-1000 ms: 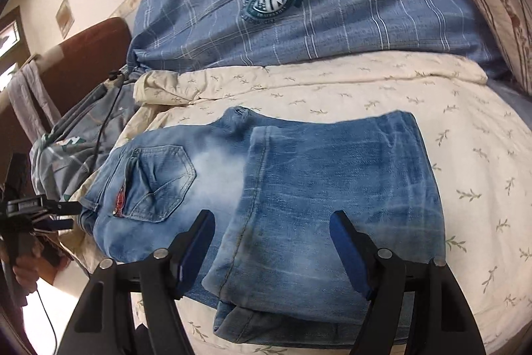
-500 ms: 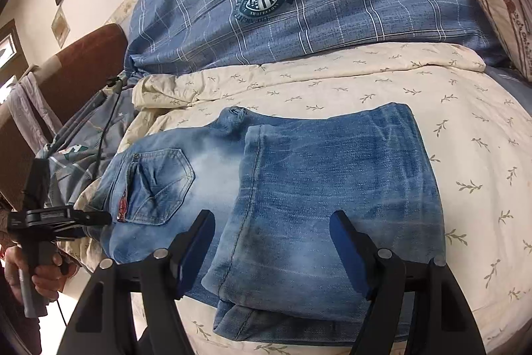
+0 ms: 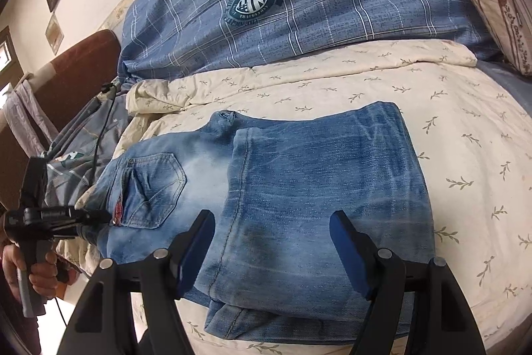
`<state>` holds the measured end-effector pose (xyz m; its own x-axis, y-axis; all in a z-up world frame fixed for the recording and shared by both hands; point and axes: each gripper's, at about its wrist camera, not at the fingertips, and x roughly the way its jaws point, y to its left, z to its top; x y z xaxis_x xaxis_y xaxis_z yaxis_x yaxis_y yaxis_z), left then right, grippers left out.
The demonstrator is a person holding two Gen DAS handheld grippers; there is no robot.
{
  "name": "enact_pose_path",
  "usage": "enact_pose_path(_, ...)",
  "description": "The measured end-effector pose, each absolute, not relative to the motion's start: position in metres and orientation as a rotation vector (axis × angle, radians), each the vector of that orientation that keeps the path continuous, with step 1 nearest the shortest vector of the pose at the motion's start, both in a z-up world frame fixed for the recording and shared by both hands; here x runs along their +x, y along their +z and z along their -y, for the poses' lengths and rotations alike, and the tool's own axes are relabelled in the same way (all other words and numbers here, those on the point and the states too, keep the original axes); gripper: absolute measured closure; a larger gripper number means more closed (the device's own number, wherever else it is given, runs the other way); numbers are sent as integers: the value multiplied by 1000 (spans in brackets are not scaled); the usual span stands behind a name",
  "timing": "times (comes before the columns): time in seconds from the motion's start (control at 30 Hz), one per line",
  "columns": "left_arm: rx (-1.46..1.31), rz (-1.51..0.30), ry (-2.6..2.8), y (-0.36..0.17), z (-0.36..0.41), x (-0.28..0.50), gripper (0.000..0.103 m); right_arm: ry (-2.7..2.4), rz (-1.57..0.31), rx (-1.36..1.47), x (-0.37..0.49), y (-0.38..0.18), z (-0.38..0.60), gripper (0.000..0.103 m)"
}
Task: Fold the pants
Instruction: 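Grasp the jeans waistband edge with the left tool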
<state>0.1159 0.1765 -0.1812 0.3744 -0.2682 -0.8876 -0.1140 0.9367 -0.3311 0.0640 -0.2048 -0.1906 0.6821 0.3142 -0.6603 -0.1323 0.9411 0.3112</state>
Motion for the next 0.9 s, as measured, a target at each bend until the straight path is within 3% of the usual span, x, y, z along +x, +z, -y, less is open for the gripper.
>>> enact_pose_path(0.07, -404, -1202, -94, -186, -179, 122, 39, 254, -790, 270, 66, -192, 207, 28)
enact_pose_path(0.13, -451, -1219, -95, -194, -182, 125, 23, 251, -793, 277, 66, -192, 207, 28)
enact_pose_path(0.27, -432, -1213, -93, -195, -176, 127, 24, 246, -789, 272, 65, -191, 208, 28)
enact_pose_path(0.5, -375, -1143, -80, -174, -173, 123, 73, 232, -783, 301, 65, -190, 215, 28)
enact_pose_path(0.6, -373, -1116, -102, -165, -175, 122, 72, 232, -782, 293, 64, -190, 214, 28)
enact_pose_path(0.67, -378, -1153, -99, -174, -177, 126, 63, 229, -781, 292, 63, -190, 214, 28)
enact_pose_path(0.73, -432, -1176, -79, -187, -185, 128, 45, 225, -780, 300, 62, -190, 216, 28)
enact_pose_path(0.77, -462, -1177, -81, -190, -188, 128, 43, 221, -779, 305, 62, -190, 217, 28)
enact_pose_path(0.87, -519, -1170, -97, -195, -195, 127, 44, 214, -784, 312, 62, -190, 220, 28)
enact_pose_path(0.9, -515, -1162, -105, -193, -194, 125, 57, 213, -785, 311, 63, -190, 220, 28)
